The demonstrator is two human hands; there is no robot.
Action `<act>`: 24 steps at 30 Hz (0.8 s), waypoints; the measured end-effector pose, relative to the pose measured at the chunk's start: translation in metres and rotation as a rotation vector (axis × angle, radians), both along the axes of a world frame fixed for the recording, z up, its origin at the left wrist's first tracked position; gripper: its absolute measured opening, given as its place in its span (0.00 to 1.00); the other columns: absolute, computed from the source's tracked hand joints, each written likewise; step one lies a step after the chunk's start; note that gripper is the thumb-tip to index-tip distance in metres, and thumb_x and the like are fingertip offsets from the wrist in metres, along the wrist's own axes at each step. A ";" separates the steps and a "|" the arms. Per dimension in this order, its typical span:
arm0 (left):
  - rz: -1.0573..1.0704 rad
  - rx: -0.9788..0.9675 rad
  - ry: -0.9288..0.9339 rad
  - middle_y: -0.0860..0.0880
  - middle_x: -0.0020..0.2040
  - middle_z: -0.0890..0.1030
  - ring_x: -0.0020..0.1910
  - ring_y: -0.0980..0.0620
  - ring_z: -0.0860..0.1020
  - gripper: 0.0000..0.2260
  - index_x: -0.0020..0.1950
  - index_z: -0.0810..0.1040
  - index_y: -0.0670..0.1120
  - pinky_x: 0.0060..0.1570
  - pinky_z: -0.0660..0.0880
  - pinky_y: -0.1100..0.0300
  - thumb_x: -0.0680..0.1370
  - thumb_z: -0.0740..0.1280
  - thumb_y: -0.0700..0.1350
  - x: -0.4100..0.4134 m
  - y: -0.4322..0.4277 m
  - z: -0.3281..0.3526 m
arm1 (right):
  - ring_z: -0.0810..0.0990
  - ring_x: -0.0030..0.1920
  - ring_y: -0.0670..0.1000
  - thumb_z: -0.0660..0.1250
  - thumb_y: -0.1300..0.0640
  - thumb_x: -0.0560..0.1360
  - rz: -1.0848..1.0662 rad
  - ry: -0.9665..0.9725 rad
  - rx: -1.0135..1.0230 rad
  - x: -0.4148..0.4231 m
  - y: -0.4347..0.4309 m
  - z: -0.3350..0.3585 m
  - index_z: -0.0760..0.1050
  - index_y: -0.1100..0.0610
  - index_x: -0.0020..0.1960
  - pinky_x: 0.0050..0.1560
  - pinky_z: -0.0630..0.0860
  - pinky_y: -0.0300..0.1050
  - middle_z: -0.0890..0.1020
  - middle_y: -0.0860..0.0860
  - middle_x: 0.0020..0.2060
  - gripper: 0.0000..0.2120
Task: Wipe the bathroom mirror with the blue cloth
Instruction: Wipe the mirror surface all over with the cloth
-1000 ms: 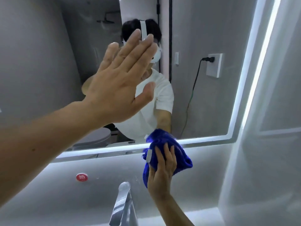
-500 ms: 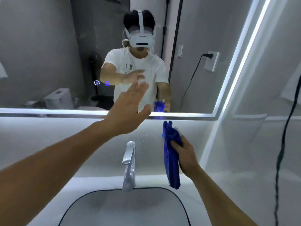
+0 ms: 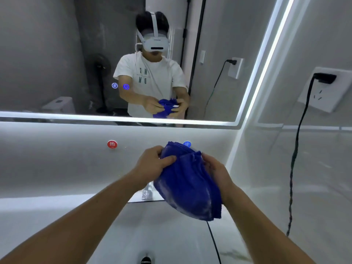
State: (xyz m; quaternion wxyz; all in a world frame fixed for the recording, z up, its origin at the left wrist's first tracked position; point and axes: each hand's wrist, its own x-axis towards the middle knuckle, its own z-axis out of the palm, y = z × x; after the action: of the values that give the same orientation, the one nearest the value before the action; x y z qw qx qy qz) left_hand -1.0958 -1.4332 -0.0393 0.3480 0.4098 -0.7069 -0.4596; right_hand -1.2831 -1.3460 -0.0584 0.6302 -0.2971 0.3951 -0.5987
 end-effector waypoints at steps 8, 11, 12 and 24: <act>0.112 -0.144 -0.018 0.57 0.45 0.78 0.42 0.56 0.77 0.05 0.45 0.71 0.56 0.36 0.67 0.66 0.81 0.64 0.50 -0.012 0.009 -0.016 | 0.85 0.48 0.55 0.72 0.53 0.75 -0.270 0.675 0.024 -0.016 0.019 -0.024 0.80 0.55 0.54 0.55 0.80 0.62 0.86 0.51 0.47 0.09; 0.140 -0.129 0.124 0.57 0.47 0.79 0.44 0.56 0.80 0.02 0.49 0.72 0.56 0.35 0.72 0.70 0.81 0.64 0.50 -0.015 0.017 -0.028 | 0.85 0.44 0.54 0.69 0.54 0.77 -0.514 0.610 0.056 -0.028 0.019 -0.023 0.79 0.55 0.51 0.52 0.81 0.59 0.86 0.49 0.43 0.05; 0.129 -0.118 0.168 0.57 0.47 0.80 0.44 0.58 0.80 0.02 0.50 0.73 0.55 0.33 0.74 0.70 0.81 0.65 0.49 -0.016 0.021 -0.033 | 0.85 0.44 0.54 0.68 0.55 0.77 -0.553 0.584 0.051 -0.030 0.019 -0.021 0.79 0.55 0.51 0.51 0.82 0.59 0.86 0.49 0.43 0.05; -0.639 0.317 -0.101 0.48 0.65 0.78 0.63 0.47 0.78 0.32 0.71 0.69 0.52 0.60 0.77 0.45 0.69 0.76 0.44 0.005 0.021 0.007 | 0.84 0.48 0.54 0.77 0.52 0.65 0.073 0.856 -0.311 -0.037 0.014 0.053 0.81 0.50 0.46 0.47 0.81 0.47 0.85 0.52 0.47 0.11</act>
State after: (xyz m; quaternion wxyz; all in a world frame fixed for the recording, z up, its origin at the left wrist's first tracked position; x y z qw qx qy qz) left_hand -1.0907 -1.4123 -0.0320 0.0835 0.2391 -0.7354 -0.6285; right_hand -1.3200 -1.3317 -0.0055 0.3787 -0.6225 0.5147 -0.4518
